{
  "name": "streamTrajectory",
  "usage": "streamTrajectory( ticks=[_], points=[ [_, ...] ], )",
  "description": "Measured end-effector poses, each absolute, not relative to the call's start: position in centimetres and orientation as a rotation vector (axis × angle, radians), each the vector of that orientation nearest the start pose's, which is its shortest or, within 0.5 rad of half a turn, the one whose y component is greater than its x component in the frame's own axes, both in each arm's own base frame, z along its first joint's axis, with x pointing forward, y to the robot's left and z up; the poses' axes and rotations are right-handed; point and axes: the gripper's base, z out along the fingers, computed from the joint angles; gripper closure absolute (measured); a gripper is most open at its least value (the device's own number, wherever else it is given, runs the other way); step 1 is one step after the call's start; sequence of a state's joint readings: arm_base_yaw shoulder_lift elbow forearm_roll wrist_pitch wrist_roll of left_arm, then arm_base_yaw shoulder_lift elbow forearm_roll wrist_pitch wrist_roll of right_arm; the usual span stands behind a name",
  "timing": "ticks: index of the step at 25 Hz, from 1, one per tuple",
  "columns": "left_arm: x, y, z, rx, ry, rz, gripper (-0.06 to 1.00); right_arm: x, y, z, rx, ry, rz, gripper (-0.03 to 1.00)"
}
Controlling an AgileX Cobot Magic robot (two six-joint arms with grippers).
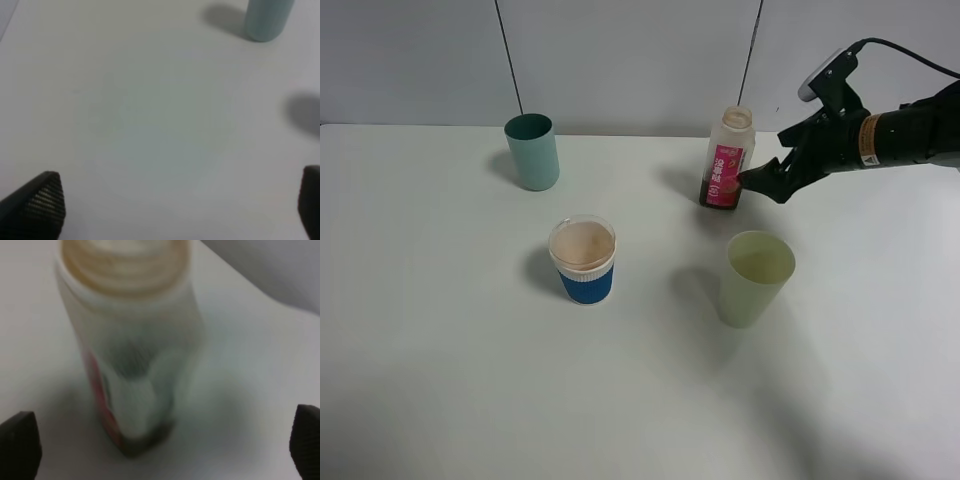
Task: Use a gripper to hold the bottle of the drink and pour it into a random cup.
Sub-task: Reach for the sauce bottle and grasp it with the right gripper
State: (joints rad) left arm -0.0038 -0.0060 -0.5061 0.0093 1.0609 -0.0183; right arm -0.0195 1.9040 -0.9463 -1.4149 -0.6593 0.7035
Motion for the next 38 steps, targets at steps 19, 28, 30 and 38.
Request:
streamTrajectory(
  ticks=[19, 28, 30, 38],
  points=[
    [-0.7, 0.1, 27.9, -0.015, 2.032, -0.003, 0.02, 38.5, 6.0, 11.3, -1.000, 1.868, 0.586, -0.03],
    [-0.7, 0.1, 27.9, -0.015, 2.032, -0.003, 0.02, 39.5, 6.5, 10.4, -1.124, 1.822, 0.605, 0.03],
    [-0.7, 0.1, 27.9, -0.015, 2.032, -0.003, 0.02, 39.6, 6.7, 10.5, -1.164, 1.807, 0.604, 0.07],
    [-0.7, 0.1, 27.9, -0.015, 2.032, -0.003, 0.02, 39.7, 6.8, 10.7, -1.155, 1.821, 0.621, 0.61]
  ],
)
